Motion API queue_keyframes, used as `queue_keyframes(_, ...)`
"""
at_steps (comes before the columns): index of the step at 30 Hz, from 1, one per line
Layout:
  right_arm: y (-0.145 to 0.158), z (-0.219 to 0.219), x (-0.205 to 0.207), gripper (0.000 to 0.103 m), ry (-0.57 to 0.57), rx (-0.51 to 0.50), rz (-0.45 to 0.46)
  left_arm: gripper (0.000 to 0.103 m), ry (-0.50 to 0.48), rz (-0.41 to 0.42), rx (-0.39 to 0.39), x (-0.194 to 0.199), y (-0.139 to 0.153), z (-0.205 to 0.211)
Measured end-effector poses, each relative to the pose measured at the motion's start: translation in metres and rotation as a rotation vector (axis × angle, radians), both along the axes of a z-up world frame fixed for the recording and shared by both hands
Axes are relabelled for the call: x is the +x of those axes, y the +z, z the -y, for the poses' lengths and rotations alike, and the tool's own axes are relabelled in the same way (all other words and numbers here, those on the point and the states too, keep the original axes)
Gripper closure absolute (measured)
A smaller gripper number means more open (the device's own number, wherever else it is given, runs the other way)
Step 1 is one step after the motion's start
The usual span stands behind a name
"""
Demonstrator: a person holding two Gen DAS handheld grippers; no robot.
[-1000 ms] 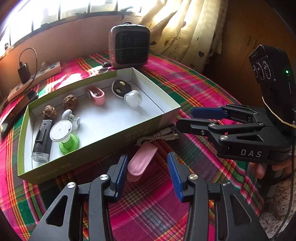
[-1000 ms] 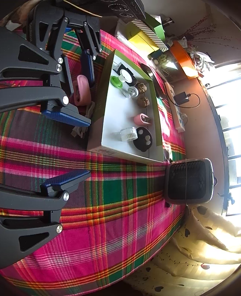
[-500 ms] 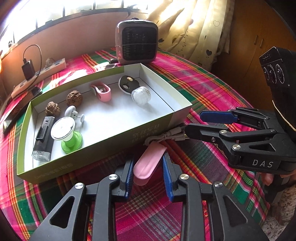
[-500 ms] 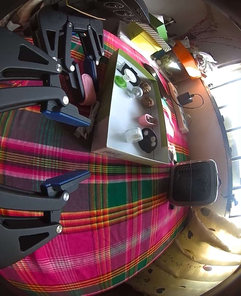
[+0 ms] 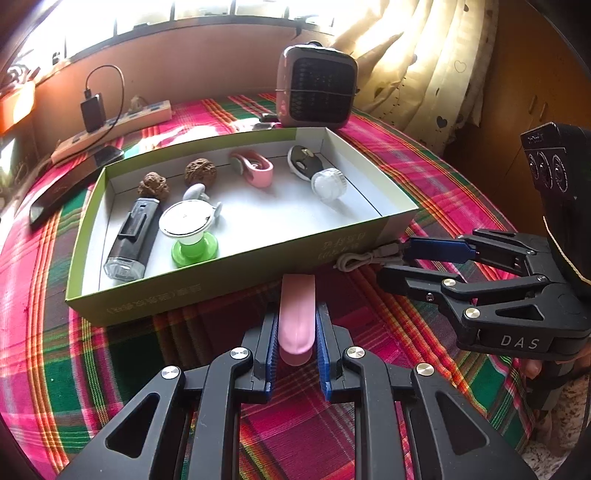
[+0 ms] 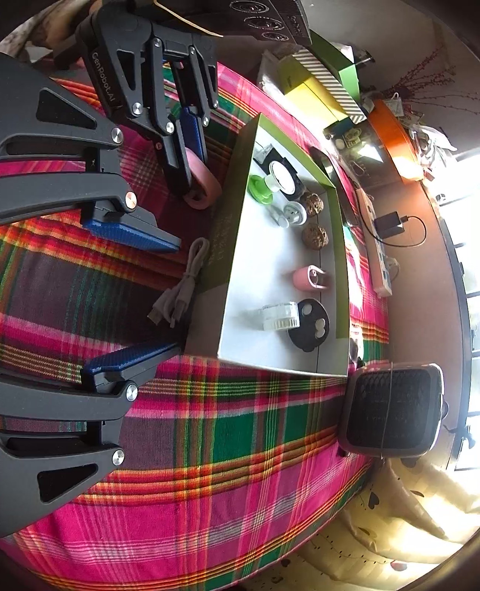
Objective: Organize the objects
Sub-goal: 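Close left gripper on the pink plastic piece while right gripper lowers around the white USB cable, then close right gripper on the white USB cable while left gripper holds the pink piece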
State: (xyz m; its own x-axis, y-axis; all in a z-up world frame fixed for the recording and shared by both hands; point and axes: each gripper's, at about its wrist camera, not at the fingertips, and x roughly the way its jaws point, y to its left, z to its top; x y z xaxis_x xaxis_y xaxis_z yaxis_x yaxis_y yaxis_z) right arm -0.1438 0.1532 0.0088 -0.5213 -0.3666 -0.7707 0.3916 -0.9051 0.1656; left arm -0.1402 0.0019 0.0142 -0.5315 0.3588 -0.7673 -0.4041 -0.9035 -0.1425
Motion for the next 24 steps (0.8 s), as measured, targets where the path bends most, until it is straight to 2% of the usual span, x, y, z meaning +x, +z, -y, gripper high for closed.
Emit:
queue_keyframes(17, 0.000, 0.035, 0.027, 0.053, 0.197, -0.004, 0.000, 0.086, 0.040, 0.011, 0.036, 0.001, -0.002, 0.021)
queue_keyframes(24, 0.000, 0.033, 0.020, 0.053, 0.138, 0.071, -0.034, 0.086, 0.045, 0.012, 0.041, 0.001, -0.002, 0.022)
